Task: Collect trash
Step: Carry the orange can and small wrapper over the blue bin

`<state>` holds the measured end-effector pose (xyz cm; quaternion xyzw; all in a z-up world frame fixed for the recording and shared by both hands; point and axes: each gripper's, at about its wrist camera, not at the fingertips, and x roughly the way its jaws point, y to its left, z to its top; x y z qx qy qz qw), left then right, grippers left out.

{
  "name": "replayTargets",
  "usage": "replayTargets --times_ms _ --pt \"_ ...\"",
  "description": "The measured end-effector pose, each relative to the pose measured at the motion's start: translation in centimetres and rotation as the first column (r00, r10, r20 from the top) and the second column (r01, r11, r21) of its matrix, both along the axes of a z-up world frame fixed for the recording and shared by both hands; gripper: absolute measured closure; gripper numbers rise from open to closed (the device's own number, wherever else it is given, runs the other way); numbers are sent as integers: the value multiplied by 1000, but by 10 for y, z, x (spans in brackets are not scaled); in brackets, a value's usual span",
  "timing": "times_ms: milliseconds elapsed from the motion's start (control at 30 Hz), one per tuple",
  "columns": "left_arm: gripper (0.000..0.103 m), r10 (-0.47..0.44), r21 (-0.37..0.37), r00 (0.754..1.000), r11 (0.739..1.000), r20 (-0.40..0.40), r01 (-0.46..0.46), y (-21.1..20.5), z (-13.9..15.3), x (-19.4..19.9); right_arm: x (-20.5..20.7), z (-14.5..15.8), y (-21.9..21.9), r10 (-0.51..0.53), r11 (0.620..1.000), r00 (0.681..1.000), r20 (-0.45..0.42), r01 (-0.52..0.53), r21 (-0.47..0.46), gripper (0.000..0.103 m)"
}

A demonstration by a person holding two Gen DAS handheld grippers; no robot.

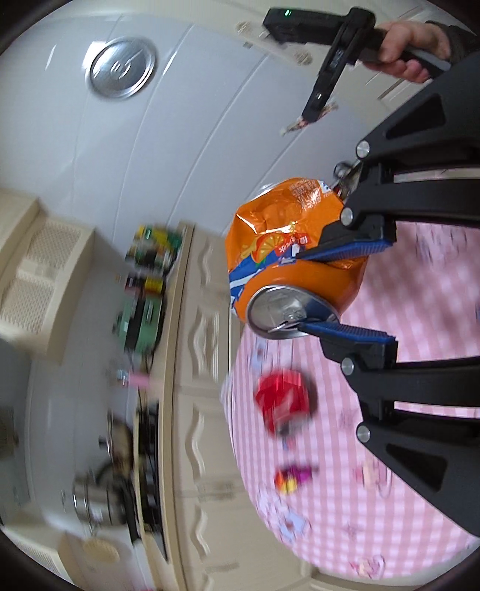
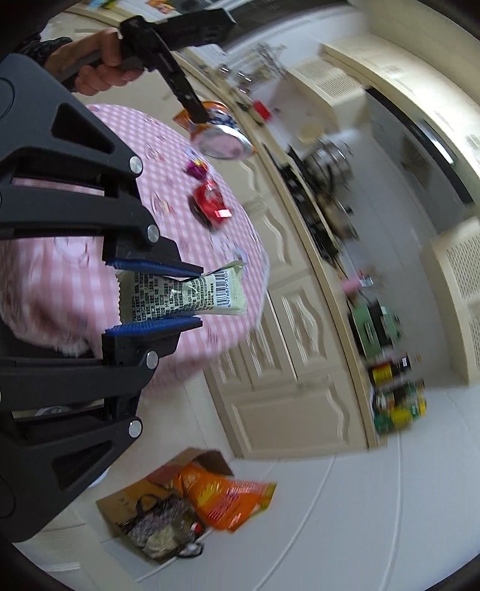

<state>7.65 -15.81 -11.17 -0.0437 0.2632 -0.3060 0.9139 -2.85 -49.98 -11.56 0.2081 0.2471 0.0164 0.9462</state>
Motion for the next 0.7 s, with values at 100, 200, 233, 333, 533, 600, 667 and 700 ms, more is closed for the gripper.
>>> replayTargets --times_ms 100,200,233,333,533,600,667,700 --pt "73 -100 22 995 995 3 100 -48 -3 -13 -14 -12 -35 -75 997 997 -17 76 26 81" --pt "73 -173 48 985 984 -10 173 -87 -13 -23 -27 -32 -67 -142 988 988 -56 145 51 81" --pt "73 -203 60 979 977 -18 204 -104 -17 -26 -30 -39 -77 -160 984 985 -69 165 65 81" --pt "73 -283 97 957 953 -62 288 -151 -37 -33 -41 -59 -100 -198 972 975 -100 208 107 81" --pt "72 -397 185 902 886 -172 425 -237 -92 -50 -51 -103 -142 -252 943 951 -178 283 176 81" --pt "72 -409 221 885 863 -222 454 -265 -117 -49 -52 -123 -157 -266 929 940 -211 309 203 81" --pt "72 -411 253 869 841 -276 478 -285 -141 -47 -50 -138 -166 -272 921 932 -240 324 216 81" --pt "72 -406 271 862 831 -302 486 -295 -156 -45 -48 -150 -172 -273 914 926 -261 334 228 81"
